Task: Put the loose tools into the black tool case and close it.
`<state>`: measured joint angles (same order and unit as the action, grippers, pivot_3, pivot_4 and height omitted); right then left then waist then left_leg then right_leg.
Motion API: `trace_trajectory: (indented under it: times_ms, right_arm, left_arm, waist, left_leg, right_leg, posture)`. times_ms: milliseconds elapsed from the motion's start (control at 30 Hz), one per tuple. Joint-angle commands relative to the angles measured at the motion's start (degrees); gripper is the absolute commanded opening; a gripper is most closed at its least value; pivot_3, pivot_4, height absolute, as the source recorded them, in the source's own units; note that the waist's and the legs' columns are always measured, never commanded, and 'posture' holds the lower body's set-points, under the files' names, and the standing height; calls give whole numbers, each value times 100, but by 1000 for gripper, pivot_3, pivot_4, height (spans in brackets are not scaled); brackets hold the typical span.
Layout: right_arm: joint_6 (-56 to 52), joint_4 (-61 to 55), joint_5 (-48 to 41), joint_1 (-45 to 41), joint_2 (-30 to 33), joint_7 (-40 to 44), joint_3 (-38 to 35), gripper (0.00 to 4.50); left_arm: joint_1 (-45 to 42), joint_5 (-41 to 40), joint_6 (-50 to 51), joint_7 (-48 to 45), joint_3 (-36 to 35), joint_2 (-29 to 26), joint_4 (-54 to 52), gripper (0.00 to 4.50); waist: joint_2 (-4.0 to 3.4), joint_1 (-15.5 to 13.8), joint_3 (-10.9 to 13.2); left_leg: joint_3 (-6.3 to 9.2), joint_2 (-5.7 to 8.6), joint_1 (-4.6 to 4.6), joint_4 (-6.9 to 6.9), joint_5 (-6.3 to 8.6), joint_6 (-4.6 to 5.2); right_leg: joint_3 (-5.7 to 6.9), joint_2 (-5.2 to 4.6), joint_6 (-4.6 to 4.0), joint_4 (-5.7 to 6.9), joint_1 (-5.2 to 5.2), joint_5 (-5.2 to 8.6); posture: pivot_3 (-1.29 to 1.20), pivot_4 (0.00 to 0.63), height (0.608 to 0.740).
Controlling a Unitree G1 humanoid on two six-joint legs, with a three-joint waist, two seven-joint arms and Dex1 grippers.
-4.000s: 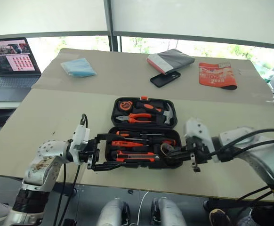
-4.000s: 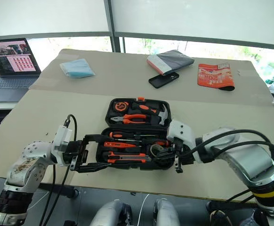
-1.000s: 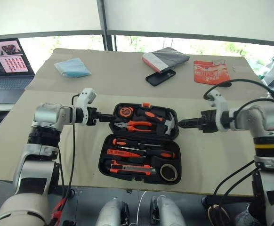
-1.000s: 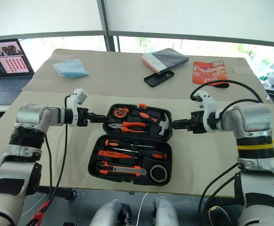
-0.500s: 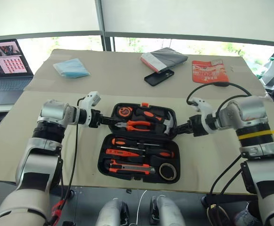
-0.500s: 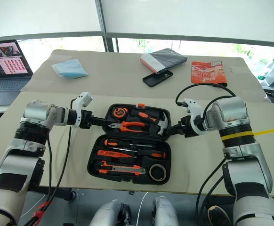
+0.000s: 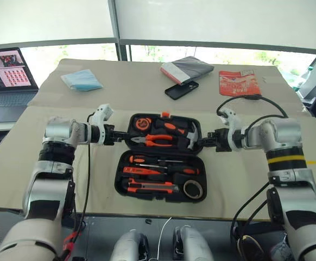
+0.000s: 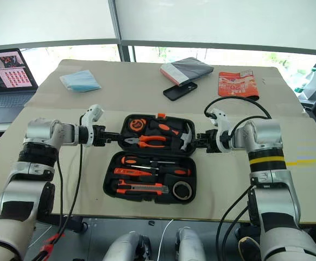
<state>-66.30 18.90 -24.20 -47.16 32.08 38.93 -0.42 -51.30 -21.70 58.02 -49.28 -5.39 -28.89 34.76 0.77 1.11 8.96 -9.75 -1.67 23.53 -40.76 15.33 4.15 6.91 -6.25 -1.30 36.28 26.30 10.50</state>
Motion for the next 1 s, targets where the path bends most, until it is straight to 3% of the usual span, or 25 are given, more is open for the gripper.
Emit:
trace_trajectory:
  times_ms: [33,100,233,300,400,533,567,700,867,967,1000]
  right_arm:
    - [1435,-966,95,310,107,220,-259,0]
    - [2204,-1347,203,603,148,401,-237,0]
    - [5462,-2296,1167,2045,554,870,-19,0]
    - [7111,-2022,1792,2713,757,861,149,0]
    - [8431,-1563,2265,3063,851,691,260,0]
    - [10850,-189,3924,3336,1180,-356,739,0]
    - [11165,159,3982,3378,1214,-387,804,0]
    - [11894,574,3981,3495,1442,-619,802,1311]
    - [11971,358,3608,3850,1724,-690,569,3018]
    - [10952,-367,2199,4474,1919,17,478,3018]
    - [10497,-714,1658,4777,2018,291,430,2794]
  left_arm:
    - [345,-512,-980,-374,-629,45,-862,74]
    - [675,-582,-1629,-536,-779,91,-1184,74]
    - [1891,-449,-3355,-563,-1112,235,-2030,74]
    - [2443,-23,-4515,-565,-937,263,-2173,74]
    - [2742,299,-5563,-421,-815,319,-2055,74]
    - [3296,684,-7571,-1020,-453,294,-1634,74]
    - [3437,736,-7942,-1254,-329,231,-1552,74]
    - [3931,637,-8620,-1563,-397,-170,-1409,1367]
    - [4012,590,-8334,-1391,-627,-686,-962,3189]
    - [3821,484,-8009,-1395,-605,-820,-868,3189]
    - [3709,471,-7849,-1407,-539,-830,-872,3244]
  waist:
    - [-1,6,1]
    - [-1,3,4]
    - [-1,-19,5]
    - [0,-28,5]
    - [2,-32,6]
    - [4,-14,7]
    - [3,-17,5]
    - [19,-50,-4]
    - [15,-77,0]
    - [15,-119,0]
    - [15,-127,0]
  left_leg:
    - [-1,-1,1,1,-2,3]
    - [-4,-1,1,7,-4,3]
    - [-7,6,6,38,-5,2]
    - [-12,16,0,68,-5,2]
    - [-19,37,-27,87,-5,2]
    - [-25,55,-65,90,11,-32]
    - [-24,56,-74,90,14,-38]
    - [-11,47,-165,104,30,-30]
    - [7,47,-131,96,26,-30]
    - [10,47,-129,98,27,-25]
    - [16,48,-127,97,27,-18]
  right_leg:
    - [2,5,-10,1,2,-6]
    - [5,14,-11,-4,4,-6]
    - [8,30,-6,-23,8,-1]
    - [9,37,2,-28,5,4]
    - [7,30,13,-54,-14,12]
    - [-6,-8,58,-42,-35,41]
    - [-6,-20,59,-37,-44,40]
    - [-8,-70,10,-48,-128,74]
    - [3,-86,46,-31,-108,56]
    - [7,-87,48,-33,-112,61]
    - [10,-88,51,-36,-114,63]
  posture:
    - [0,150,740]
    - [0,150,740]
    - [0,150,740]
    - [0,150,740]
    - [0,150,740]
    - [0,150,740]
    - [0,150,740]
    - [0,150,740]
    - [0,150,740]
    - [0,150,740]
    - [0,150,740]
